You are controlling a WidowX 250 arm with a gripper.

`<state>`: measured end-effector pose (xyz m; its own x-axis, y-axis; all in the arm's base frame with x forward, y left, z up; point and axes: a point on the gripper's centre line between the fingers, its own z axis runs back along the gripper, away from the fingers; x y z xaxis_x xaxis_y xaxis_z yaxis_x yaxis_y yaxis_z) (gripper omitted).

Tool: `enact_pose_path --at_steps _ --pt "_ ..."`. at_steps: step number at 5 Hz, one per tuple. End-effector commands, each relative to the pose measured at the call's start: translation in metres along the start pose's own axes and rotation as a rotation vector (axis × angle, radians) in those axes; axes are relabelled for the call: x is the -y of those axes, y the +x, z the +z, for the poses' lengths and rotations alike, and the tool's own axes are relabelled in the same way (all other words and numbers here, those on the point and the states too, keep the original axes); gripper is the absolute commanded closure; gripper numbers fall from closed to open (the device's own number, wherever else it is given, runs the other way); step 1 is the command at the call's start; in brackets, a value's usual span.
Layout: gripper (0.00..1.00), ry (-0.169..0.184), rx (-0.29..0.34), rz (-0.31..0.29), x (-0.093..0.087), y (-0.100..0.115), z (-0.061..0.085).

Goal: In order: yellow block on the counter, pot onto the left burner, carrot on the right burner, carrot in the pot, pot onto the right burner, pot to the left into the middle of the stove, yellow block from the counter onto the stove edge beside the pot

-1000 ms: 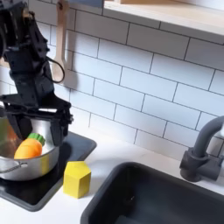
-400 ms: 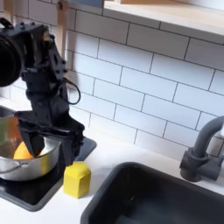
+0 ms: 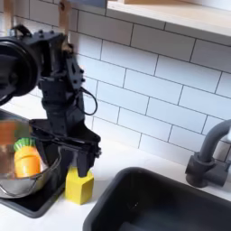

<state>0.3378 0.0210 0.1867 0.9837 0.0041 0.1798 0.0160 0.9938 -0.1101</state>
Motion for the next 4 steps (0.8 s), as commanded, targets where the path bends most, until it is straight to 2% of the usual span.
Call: enact_pose_path --at_steps 1,2,3,4 --pt "0.0 0.01 0.029 0.032 -0.009 0.01 0.013" --pt "0.0 0.051 0.092 0.103 -0.03 0.023 0.032" --pt "0.0 0.037 0.116 0.145 -0.037 0.031 0.044" --pt "0.0 0.039 0.085 0.118 -0.033 0.03 0.037"
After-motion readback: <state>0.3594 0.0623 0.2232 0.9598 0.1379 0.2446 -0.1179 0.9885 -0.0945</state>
